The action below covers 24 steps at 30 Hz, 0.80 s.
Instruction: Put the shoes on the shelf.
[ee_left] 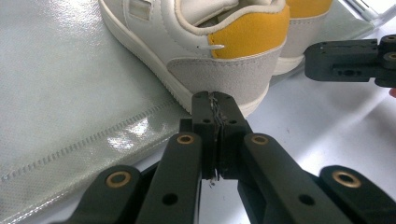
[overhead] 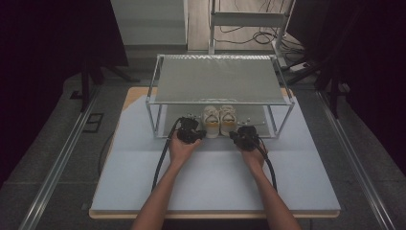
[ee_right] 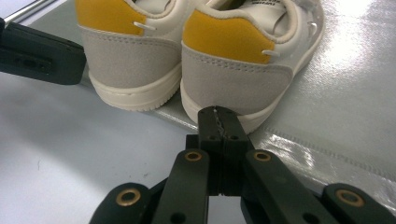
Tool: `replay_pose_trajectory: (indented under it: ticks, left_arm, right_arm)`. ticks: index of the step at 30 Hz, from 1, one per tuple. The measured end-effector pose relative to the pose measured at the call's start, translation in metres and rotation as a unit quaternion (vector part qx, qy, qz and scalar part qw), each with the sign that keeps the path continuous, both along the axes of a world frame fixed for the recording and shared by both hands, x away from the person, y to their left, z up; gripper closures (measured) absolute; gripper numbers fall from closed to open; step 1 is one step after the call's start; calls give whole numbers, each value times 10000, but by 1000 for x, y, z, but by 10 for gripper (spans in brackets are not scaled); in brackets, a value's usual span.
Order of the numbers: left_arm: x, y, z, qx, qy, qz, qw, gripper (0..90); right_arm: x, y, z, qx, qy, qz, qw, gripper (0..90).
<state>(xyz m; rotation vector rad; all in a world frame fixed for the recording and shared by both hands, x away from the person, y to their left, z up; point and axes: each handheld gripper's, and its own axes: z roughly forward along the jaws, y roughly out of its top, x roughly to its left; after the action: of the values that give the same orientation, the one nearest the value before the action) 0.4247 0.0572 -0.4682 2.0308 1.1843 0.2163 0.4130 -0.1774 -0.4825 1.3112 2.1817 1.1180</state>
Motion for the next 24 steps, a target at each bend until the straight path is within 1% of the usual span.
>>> replay_pose_trajectory:
  ticks: [2, 3, 4, 5, 8, 10, 12, 13, 14, 15, 16, 17, 19, 20, 22, 24]
  left_arm:
    - [1, 0, 0, 1, 11, 2, 10000, 872]
    - [0, -1, 0, -36, 64, 118, 9999, 869]
    - [1, -2, 0, 28, 27, 191, 9998, 876]
    - [4, 0, 0, 102, -43, 183, 9998, 882]
    - [11, 3, -2, 80, 0, 255, 9996, 884]
    - [14, 4, 0, 120, 35, 204, 9997, 883]
    - [10, 4, 2, 40, 4, 167, 9999, 878]
    - [6, 3, 4, -63, 76, 217, 9997, 871]
    - [3, 3, 5, -105, 89, 227, 9996, 868]
    - [1, 5, 7, -7, -31, 35, 10000, 868]
    - [-1, 5, 8, -1, -40, -49, 10000, 868]
    - [-6, 3, 9, -143, 49, -35, 9999, 871]
    - [-10, 0, 10, -282, 103, -177, 9994, 880]
    - [-10, -3, 10, -313, 126, -234, 9992, 884]
    - [-9, -8, 10, -171, 68, -217, 9996, 885]
    - [-5, -11, 8, -154, 80, -154, 9997, 880]
  right_arm:
    - [1, 1, 0, -10, 0, 14, 10000, 897]
    - [0, 1, 0, -11, 2, 8, 10000, 897]
    - [0, 1, 0, -12, 1, 6, 10000, 897]
    - [0, 1, 0, -4, 5, 4, 10000, 897]
    - [0, 0, 0, 9, 13, -3, 10000, 897]
    - [0, 0, 0, 7, 5, 7, 10000, 897]
    - [1, 0, 0, 52, 18, 4, 10000, 897]
    - [1, -1, 0, 62, 22, 14, 10000, 897]
    - [1, -1, 0, 52, 20, 20, 10000, 897]
    - [1, -1, 0, 38, 8, 19, 10000, 897]
    - [1, -1, 0, 20, 17, 28, 10000, 897]
    - [1, -1, 0, 14, 18, 29, 10000, 897]
    - [0, -1, 0, 0, 7, 23, 10000, 897]
    - [0, -1, 0, 1, 7, 13, 10000, 896]
    - [0, -1, 0, 12, 7, 3, 10000, 896]
    - [-1, -1, 1, 18, 2, 2, 10000, 896]
